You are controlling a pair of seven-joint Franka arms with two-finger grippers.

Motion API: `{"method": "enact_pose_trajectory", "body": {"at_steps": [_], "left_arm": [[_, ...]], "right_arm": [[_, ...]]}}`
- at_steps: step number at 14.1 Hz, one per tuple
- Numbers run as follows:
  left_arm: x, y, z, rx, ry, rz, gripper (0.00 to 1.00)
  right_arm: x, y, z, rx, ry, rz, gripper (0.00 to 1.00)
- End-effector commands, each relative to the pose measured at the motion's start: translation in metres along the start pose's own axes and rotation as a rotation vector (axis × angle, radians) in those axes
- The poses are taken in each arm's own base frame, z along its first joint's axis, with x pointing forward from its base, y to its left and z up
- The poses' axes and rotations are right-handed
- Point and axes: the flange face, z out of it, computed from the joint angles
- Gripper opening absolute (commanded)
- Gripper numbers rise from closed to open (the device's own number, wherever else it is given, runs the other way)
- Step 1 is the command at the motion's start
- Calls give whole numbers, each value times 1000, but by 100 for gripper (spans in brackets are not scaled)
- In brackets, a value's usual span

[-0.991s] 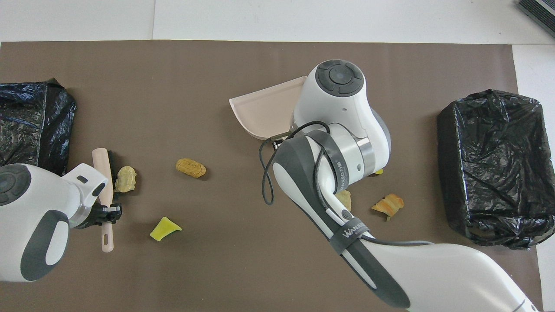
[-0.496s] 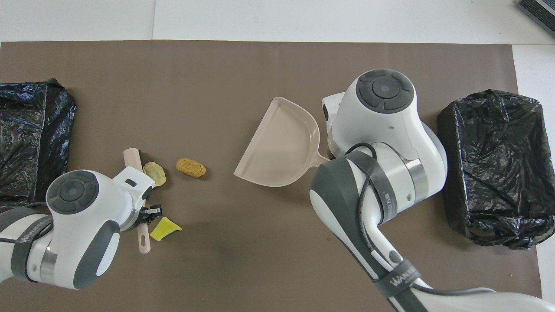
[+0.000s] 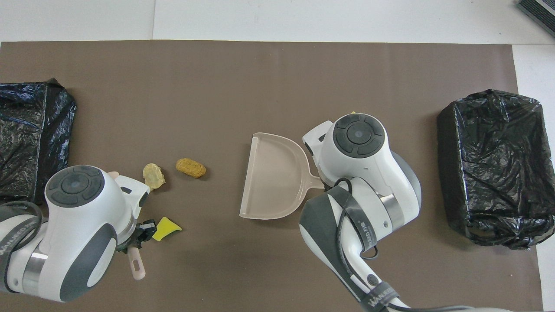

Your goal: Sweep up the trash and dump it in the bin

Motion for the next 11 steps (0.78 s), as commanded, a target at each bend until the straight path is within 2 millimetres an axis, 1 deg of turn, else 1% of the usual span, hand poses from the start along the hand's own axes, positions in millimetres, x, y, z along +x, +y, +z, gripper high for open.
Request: {"method": "enact_pose_trajectory", "body": {"at_steps": [1,2,3,4,5,6,7,9,10,11], "left_arm": [[-35,-8,16,-29,-39,-99,0],[-40,-9,28,-37,-72,-139,0],[-44,-6,36,-37,-76,-170,0],[-49,-2,45,-31,-74,-195,0],[-54,4,52,-35,-88,-226,0],[-58,10,56,-59,-97,-244,0],[-60,19,57,-81,-103,-267,0],[-62,43,58,-138,-80,-286,0],[-61,56,62,-153,-71,-275,0],[-55,70,57,-178,-55,-266,0]], "right_arm": [[5,-10,8,-14,-2,68,0],[9,-12,14,-6,-9,116,0],[20,-18,23,-1,-20,121,0],[29,-23,34,8,-34,124,0],[36,-23,43,1,-43,137,0],[39,-24,47,-3,-42,132,0],[40,-22,45,-6,-38,132,0],[43,-20,45,-18,-24,130,0],[44,-19,48,-17,-25,130,0],[46,-18,52,-15,-27,131,0]]}}
